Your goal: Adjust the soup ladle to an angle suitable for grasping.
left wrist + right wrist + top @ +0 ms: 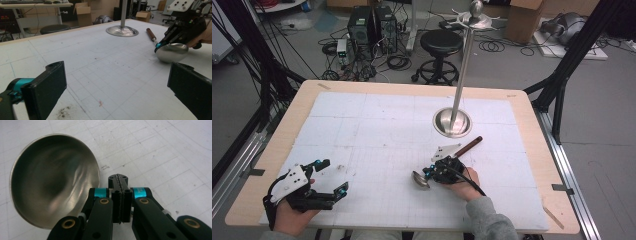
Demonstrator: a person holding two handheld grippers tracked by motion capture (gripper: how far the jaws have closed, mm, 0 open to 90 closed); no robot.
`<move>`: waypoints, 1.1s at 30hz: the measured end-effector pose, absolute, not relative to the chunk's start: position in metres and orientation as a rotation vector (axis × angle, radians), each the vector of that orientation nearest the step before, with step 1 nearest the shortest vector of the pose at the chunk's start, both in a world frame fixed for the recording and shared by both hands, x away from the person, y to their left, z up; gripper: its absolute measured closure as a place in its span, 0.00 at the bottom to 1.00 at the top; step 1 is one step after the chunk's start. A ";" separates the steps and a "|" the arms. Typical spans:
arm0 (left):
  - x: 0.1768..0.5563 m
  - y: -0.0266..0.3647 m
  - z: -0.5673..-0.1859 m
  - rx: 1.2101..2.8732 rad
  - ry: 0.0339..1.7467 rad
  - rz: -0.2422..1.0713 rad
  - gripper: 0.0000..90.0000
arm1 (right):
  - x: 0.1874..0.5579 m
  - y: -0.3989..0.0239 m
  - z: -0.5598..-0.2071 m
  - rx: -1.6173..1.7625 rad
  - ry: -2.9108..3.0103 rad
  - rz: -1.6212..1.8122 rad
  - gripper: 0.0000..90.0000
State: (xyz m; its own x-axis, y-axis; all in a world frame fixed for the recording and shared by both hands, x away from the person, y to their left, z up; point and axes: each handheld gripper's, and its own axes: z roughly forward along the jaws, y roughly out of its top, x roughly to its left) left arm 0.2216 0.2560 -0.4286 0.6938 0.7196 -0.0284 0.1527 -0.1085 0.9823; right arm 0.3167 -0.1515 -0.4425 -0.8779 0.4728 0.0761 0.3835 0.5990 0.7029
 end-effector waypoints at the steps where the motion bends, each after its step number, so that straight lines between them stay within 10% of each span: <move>1: 0.222 0.256 -0.428 1.638 0.716 0.551 0.03 | 0.316 -0.152 -0.442 0.723 2.705 1.147 1.00; 33: 0.222 0.253 -0.426 1.618 0.698 0.533 0.03 | 0.266 -0.255 -0.441 0.693 2.857 1.187 1.00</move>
